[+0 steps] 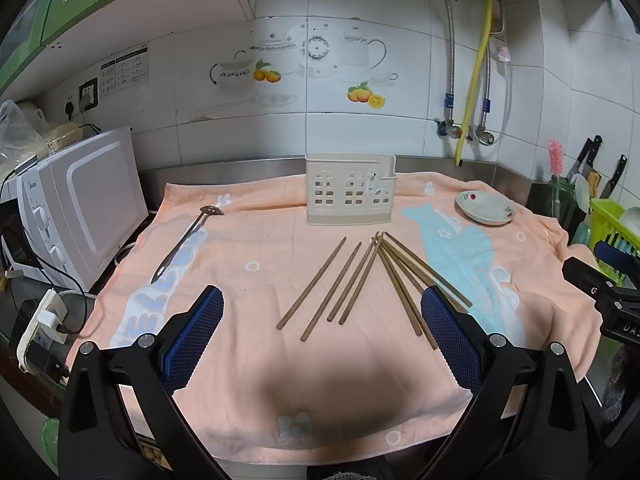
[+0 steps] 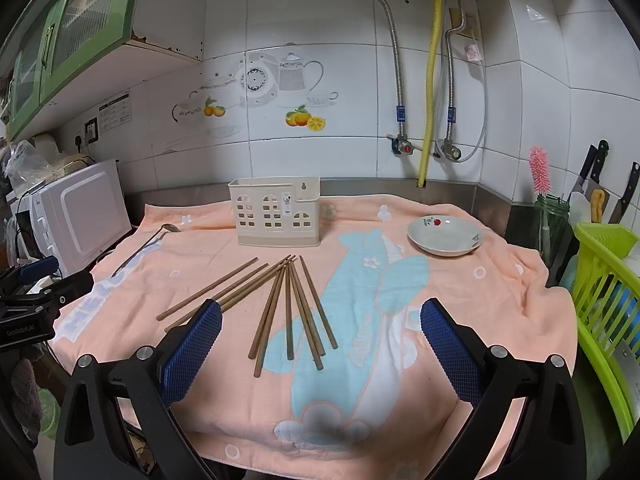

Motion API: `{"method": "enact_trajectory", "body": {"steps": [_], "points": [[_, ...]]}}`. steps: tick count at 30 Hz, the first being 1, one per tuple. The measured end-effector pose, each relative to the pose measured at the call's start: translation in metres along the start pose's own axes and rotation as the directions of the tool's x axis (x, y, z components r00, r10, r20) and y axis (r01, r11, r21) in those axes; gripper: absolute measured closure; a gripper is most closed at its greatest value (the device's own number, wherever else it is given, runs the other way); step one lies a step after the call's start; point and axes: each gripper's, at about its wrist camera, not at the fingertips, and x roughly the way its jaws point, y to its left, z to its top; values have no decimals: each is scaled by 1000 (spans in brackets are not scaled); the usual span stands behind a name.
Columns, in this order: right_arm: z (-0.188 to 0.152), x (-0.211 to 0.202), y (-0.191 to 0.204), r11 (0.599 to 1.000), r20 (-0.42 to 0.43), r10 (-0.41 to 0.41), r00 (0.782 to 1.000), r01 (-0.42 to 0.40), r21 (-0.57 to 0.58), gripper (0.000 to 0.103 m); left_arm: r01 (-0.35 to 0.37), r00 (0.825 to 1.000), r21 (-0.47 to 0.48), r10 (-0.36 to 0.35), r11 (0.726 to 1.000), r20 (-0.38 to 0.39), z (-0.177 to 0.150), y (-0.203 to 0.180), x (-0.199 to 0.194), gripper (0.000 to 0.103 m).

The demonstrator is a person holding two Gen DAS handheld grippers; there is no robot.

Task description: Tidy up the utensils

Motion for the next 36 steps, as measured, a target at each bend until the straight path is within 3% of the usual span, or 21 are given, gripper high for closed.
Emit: {"method": "enact_trajectory", "body": {"steps": [36], "points": [[-3,-2,6,1000,6,14,1000,-14,-6,7,0,1000,-6,0,1000,15,0,0,-6,6]]}}
